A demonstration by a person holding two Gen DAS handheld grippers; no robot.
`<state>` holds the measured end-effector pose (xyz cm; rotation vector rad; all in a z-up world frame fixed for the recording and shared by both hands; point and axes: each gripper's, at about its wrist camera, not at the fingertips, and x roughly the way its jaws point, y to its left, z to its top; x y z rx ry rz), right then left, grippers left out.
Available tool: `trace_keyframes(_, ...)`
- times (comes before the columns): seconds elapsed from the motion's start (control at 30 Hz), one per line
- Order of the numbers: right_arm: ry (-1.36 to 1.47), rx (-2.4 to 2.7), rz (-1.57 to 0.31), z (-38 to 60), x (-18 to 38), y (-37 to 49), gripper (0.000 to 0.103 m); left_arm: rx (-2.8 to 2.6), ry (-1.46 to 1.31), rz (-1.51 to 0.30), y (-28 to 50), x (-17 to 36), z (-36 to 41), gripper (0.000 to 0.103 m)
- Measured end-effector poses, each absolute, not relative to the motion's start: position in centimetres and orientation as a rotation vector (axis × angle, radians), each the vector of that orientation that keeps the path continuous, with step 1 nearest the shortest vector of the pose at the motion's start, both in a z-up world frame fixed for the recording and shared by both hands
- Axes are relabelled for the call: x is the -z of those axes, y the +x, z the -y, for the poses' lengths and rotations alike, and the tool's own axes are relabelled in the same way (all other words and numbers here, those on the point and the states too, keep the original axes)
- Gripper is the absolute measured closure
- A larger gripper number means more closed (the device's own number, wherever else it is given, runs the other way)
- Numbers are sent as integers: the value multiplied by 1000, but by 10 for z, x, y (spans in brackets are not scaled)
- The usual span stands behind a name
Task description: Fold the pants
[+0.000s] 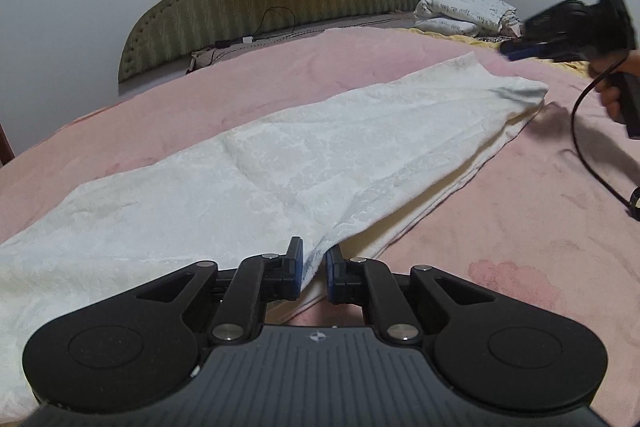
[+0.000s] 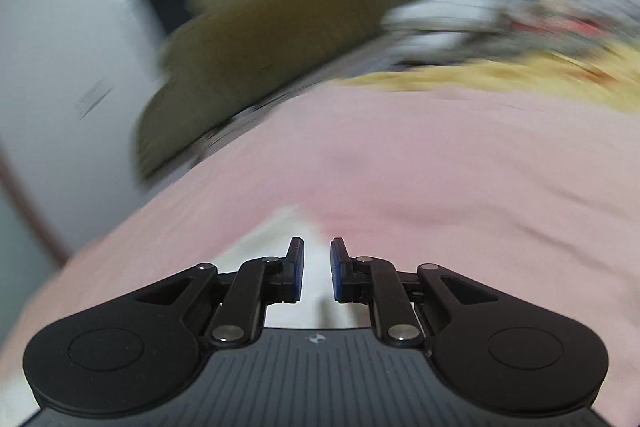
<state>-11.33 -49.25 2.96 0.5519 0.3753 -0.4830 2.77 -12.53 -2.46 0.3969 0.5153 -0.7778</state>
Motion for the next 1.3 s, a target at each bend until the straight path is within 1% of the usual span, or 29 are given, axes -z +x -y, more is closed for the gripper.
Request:
trace_keyframes(0.07,542,376,-436,487,-25,-79,88,804,367,-531,23,18,122,81)
trace_keyframes(0.17,587,349,-544,500,-6,-37,88,874,332,-519,12,5,119,72)
trace_keyframes(0.23,603,412,-592,514,3,-20,88,898,316,-478,8,-4,122,54)
trace_keyframes(0.27,622,450,-590,521,5,-18,88,889,305,-452,8,-7,125,49)
trace_keyframes(0.3,654,474,-571,525,3,-19,88,873,291,-429,10,-9,128,40)
trace_keyframes(0.33,672,477,-547,526,-1,-21,88,849,274,-413,14,-10,132,33)
trace_keyframes(0.43,610,423,-544,516,-9,-18,88,771,211,-446,35,-6,148,32)
trace_keyframes(0.53,637,429,-604,522,4,-6,88,726,148,-564,59,7,157,32)
trace_keyframes(0.6,625,524,-549,524,4,-19,88,697,167,-616,62,16,158,32)
trace_keyframes(0.67,548,615,-505,511,-8,-35,87,692,202,-609,58,20,154,32)
trace_keyframes(0.73,503,499,-500,490,-15,-47,87,674,209,-592,55,20,153,32)
trace_keyframes(0.8,516,366,-536,470,-13,-58,87,658,188,-590,55,20,150,29)
trace_keyframes(0.87,496,265,-616,450,-5,-63,88,635,170,-611,56,20,149,28)
trace_keyframes(0.93,394,247,-658,432,0,-71,88,636,179,-630,54,23,147,28)
trace_keyframes(1.03,203,326,-677,412,-13,-81,87,616,170,-591,46,20,144,28)
trace_keyframes(1.1,168,315,-644,401,-23,-88,84,593,136,-584,47,16,144,27)
trace_keyframes(1.13,170,257,-635,395,-24,-90,79,580,117,-592,48,15,145,25)
trace_keyframes(1.17,171,203,-647,389,-21,-89,68,573,104,-602,50,16,145,24)
trace_keyframes(1.23,144,192,-681,380,-13,-88,57,570,138,-631,50,23,149,23)
trace_keyframes(1.3,144,213,-650,378,-13,-98,57,558,167,-604,42,27,148,22)
